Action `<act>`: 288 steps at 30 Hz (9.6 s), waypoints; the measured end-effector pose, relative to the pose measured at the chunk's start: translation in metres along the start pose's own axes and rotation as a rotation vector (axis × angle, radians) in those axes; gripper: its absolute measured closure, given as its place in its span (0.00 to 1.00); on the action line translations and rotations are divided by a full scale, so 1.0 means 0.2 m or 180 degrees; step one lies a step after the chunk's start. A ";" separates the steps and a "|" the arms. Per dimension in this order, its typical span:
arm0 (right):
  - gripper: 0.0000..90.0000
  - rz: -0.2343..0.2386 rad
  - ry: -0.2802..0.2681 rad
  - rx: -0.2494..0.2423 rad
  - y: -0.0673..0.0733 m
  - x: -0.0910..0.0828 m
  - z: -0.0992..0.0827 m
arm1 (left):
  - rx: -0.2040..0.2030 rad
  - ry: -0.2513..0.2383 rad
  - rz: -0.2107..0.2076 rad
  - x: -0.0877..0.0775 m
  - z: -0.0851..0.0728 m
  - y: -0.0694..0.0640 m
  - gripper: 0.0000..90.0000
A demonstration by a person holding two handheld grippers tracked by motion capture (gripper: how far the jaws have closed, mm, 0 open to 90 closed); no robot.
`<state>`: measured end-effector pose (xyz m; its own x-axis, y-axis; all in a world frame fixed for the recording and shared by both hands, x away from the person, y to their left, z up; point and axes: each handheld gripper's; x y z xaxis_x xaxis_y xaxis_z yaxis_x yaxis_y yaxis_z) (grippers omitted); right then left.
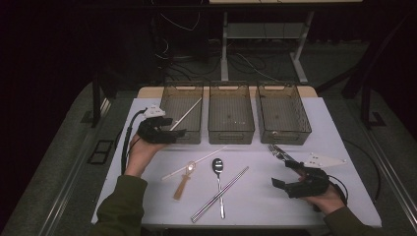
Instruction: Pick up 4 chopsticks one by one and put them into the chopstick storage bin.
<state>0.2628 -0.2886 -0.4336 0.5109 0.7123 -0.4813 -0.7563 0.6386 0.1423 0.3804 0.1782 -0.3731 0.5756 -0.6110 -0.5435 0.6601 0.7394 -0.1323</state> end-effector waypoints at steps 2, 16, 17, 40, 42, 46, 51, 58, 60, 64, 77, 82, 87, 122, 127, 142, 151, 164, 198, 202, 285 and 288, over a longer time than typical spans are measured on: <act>0.10 0.0055 0.0036 -0.0019 -0.01 0.01 0.00 | 0.0007 -0.0011 -0.0031 -0.01 -0.03 -0.02 0.29; 0.11 0.0163 0.0070 -0.0106 -0.05 0.02 0.00 | 0.0157 0.0007 -0.0183 -0.05 -0.19 -0.13 0.24; 0.11 0.0159 0.0070 -0.0110 -0.05 0.02 0.00 | 0.0181 0.0020 -0.0191 -0.05 -0.20 -0.14 0.24; 0.11 0.0099 0.0099 -0.0117 -0.04 0.02 -0.01 | 0.0127 0.0234 -0.0358 -0.06 -0.40 -0.16 0.53; 0.11 0.0096 0.0104 -0.0117 -0.04 0.02 -0.01 | 0.0117 0.0280 -0.0338 -0.05 -0.41 -0.15 0.59; 0.11 0.0093 0.0115 -0.0129 -0.04 0.02 -0.01 | 0.0073 0.0323 -0.0389 -0.03 -0.42 -0.14 0.72; 0.11 0.0090 0.0115 -0.0132 -0.04 0.02 -0.01 | 0.0110 0.0434 -0.0428 0.00 -0.43 -0.13 0.80; 0.11 0.0089 0.0120 -0.0137 -0.03 0.02 -0.01 | 0.0130 0.0522 -0.0421 0.03 -0.44 -0.13 0.84; 0.11 0.0088 0.0117 -0.0139 -0.03 0.02 -0.01 | 0.0147 0.0551 -0.0424 0.04 -0.44 -0.13 0.84; 0.11 0.0082 0.0118 -0.0145 -0.03 0.02 -0.01 | 0.0182 0.0581 -0.0423 0.04 -0.44 -0.13 0.86; 0.11 0.0087 0.0116 -0.0146 -0.03 0.02 -0.01 | 0.0206 0.0647 -0.0438 0.07 -0.46 -0.14 0.90; 0.11 0.0081 0.0120 -0.0149 -0.03 0.02 -0.01 | 0.0218 0.0656 -0.0434 0.07 -0.46 -0.14 0.91; 0.11 0.0082 0.0119 -0.0153 -0.03 0.02 -0.01 | 0.0297 0.0669 -0.0421 0.07 -0.45 -0.14 0.92; 0.11 0.0086 0.0103 -0.0146 -0.03 0.02 -0.01 | 0.0041 0.0395 -0.0622 -0.05 -0.40 -0.13 0.93; 0.10 0.0086 0.0099 -0.0143 -0.03 0.02 -0.01 | 0.0050 0.0345 -0.0674 -0.08 -0.38 -0.13 0.93; 0.11 0.0082 0.0105 -0.0138 -0.03 0.02 -0.01 | 0.0104 0.0193 -0.0709 -0.15 -0.33 -0.17 0.93; 0.11 0.0077 0.0109 -0.0138 -0.03 0.02 -0.01 | 0.0080 0.0094 -0.0656 -0.19 -0.29 -0.18 0.93; 0.11 0.0070 0.0122 -0.0138 -0.03 0.02 -0.01 | 0.0002 -0.0044 -0.0491 -0.23 -0.26 -0.14 0.93; 0.11 0.0080 0.0133 -0.0125 -0.03 0.03 -0.01 | -0.0194 -0.0306 0.0007 -0.16 -0.11 0.06 0.93; 0.11 0.0074 0.0142 -0.0112 -0.03 0.03 -0.01 | -0.0246 -0.0350 0.0063 -0.14 -0.07 0.10 0.93; 0.11 0.0072 0.0118 -0.0082 -0.03 0.03 -0.02 | -0.0136 0.0080 0.0436 0.15 0.14 0.15 0.45; 0.10 0.0078 0.0123 -0.0089 -0.03 0.03 -0.02 | -0.0120 0.0084 0.0400 0.13 0.12 0.12 0.41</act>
<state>0.2692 -0.2897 -0.4403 0.4763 0.7155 -0.5111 -0.7798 0.6123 0.1305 0.4229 0.1729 -0.3706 0.6393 -0.5056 -0.5794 0.5647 0.8201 -0.0927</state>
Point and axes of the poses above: each handheld gripper's, and its own axes: x roughly forward along the jaws, z roughly out of its top, y roughly to its left, and after that the axes turned 5 degrees about -x, right-handed
